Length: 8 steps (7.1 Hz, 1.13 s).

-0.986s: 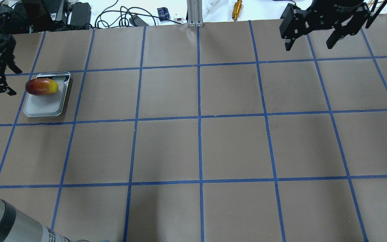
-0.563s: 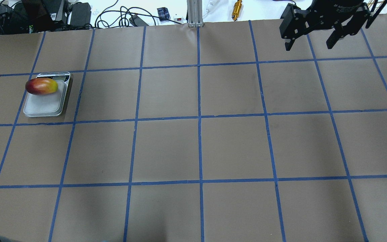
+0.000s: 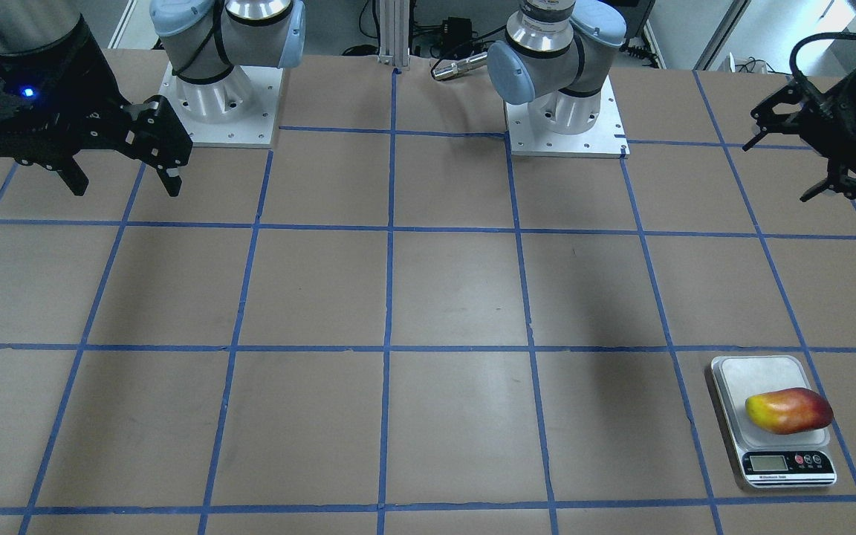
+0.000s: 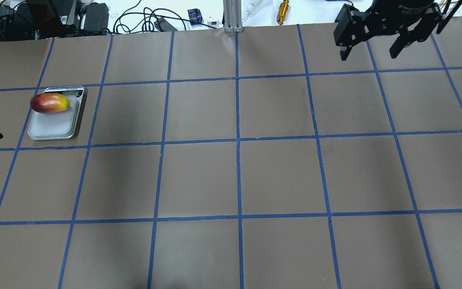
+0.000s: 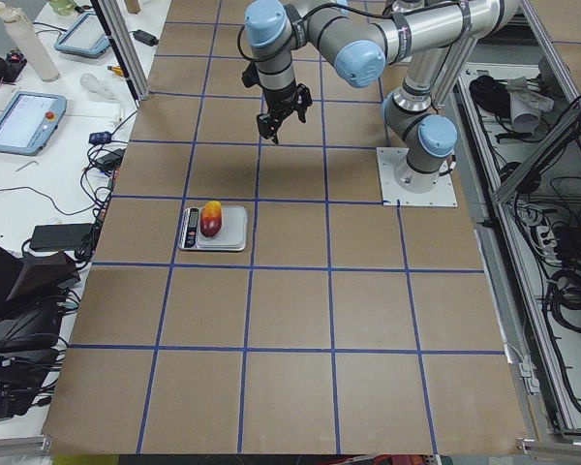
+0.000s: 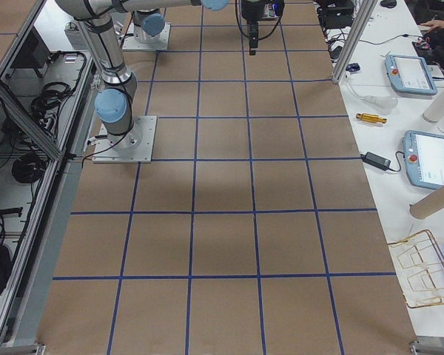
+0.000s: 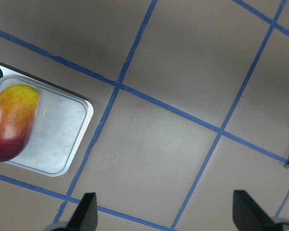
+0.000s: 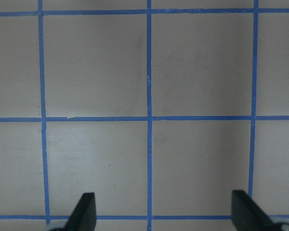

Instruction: Weigh mango

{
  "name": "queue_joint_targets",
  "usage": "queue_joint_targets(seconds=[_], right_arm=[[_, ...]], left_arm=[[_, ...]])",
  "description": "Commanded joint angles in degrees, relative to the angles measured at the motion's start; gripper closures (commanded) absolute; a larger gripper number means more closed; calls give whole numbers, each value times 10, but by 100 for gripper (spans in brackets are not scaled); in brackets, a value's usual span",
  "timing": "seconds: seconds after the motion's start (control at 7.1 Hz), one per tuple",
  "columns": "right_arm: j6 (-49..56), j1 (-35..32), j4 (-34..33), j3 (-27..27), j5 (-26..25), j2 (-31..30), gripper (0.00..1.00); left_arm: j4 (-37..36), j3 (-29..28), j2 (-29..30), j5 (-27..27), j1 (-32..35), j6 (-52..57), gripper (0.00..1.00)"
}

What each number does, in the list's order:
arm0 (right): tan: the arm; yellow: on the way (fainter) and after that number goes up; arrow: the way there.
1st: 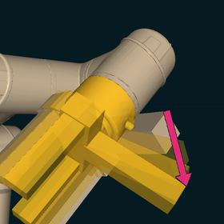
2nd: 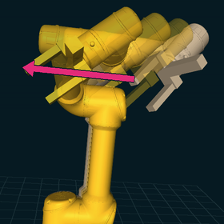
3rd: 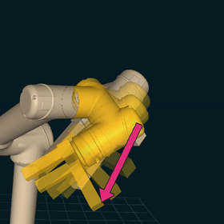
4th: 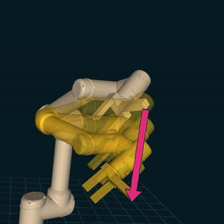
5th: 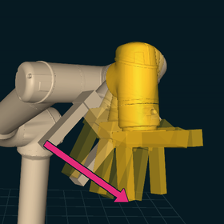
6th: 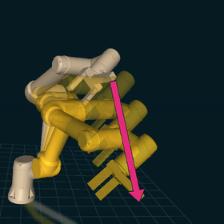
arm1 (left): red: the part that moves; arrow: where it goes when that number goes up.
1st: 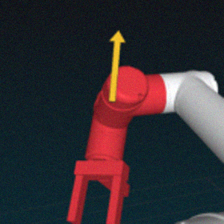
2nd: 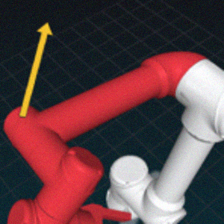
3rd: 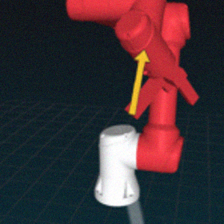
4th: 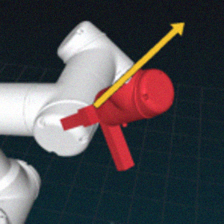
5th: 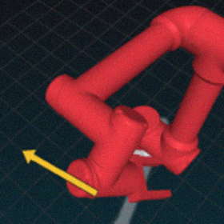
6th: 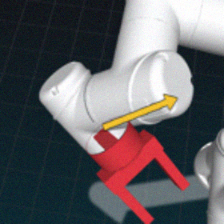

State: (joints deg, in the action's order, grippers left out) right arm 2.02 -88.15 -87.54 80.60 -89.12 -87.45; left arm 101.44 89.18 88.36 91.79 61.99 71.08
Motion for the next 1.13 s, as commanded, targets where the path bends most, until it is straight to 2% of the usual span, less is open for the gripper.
queue_joint_targets(seconds=[0.0, 0.28, 0.56, 0.85, 0.99], right_arm=[[0, 0, 0, 0, -1, 1, 0], [0, 0, 0, 0, 0, 1, 0], [0, 0, 0, 0, 0, 0, 0], [0, 0, 0, 0, 0, 1, 0], [0, 0, 0, 0, 0, 0, 0]], left_arm=[[-26, 1, -5, 1, 83, -229, 0], [-55, 1, 1, 1, 161, -417, 0], [-85, -1, 9, 5, 242, -536, 0], [-113, -10, 31, 4, 292, -672, 0], [-125, -28, 45, 4, 301, -703, 0]])
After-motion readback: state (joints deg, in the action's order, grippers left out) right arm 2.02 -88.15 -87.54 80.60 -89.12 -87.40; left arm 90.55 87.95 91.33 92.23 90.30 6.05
